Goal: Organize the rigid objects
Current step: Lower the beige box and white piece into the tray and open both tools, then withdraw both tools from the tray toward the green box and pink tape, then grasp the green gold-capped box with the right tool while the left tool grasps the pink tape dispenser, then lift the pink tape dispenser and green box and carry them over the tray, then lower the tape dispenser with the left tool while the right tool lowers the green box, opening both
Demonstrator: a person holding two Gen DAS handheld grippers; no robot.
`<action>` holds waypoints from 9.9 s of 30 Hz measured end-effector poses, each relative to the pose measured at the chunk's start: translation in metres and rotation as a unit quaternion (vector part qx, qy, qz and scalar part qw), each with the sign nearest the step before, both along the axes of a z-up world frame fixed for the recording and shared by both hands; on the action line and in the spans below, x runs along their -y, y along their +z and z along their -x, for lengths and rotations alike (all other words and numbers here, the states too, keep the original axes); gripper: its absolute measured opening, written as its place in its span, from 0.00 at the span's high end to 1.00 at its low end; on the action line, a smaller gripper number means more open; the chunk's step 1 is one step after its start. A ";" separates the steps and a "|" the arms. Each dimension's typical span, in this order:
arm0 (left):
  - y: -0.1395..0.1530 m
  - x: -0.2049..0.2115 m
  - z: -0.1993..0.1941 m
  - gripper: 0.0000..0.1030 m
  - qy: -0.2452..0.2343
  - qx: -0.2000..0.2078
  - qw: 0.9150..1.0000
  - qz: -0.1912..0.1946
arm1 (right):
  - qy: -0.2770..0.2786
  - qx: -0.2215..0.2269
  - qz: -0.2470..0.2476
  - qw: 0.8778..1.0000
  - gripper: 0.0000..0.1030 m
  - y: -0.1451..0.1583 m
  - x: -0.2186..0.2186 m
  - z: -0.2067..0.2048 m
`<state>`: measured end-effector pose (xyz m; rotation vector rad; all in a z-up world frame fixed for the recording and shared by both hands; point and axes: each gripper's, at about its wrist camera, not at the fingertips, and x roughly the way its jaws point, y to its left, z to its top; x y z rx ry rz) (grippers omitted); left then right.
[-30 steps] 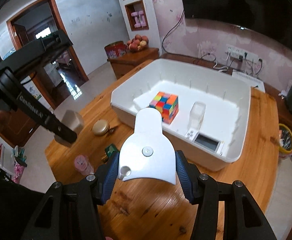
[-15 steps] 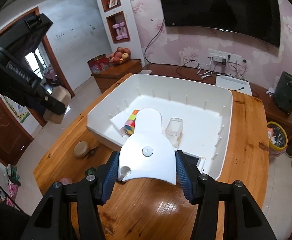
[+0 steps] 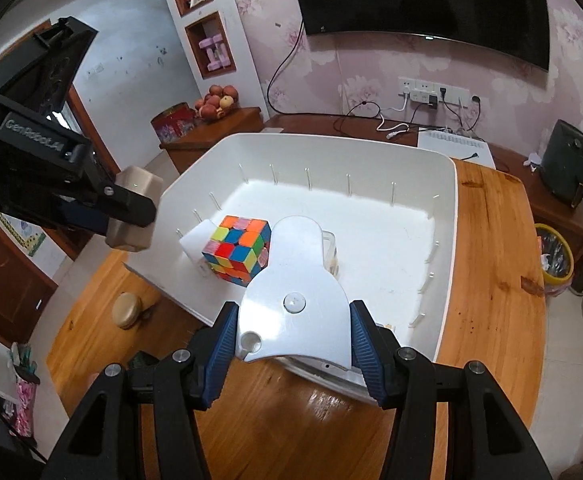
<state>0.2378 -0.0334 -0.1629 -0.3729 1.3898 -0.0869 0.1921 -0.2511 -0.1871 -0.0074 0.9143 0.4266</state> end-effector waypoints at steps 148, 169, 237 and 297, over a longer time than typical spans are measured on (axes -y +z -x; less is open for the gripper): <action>-0.111 -0.055 0.134 0.23 -0.539 -0.038 0.840 -0.057 | -0.307 -0.265 -0.156 0.901 0.55 -0.089 -0.123 0.081; -0.130 -0.029 0.142 0.24 -0.541 -0.029 0.834 -0.107 | -0.350 -0.254 -0.143 0.890 0.60 -0.078 -0.087 0.120; 0.004 -0.058 0.099 0.47 -0.128 0.163 0.978 0.002 | -0.022 -0.095 -0.174 0.980 0.61 0.052 -0.026 0.075; 0.012 -0.039 0.031 0.34 0.003 0.183 0.974 -0.132 | -0.121 -0.084 -0.161 0.976 0.32 0.011 0.046 0.001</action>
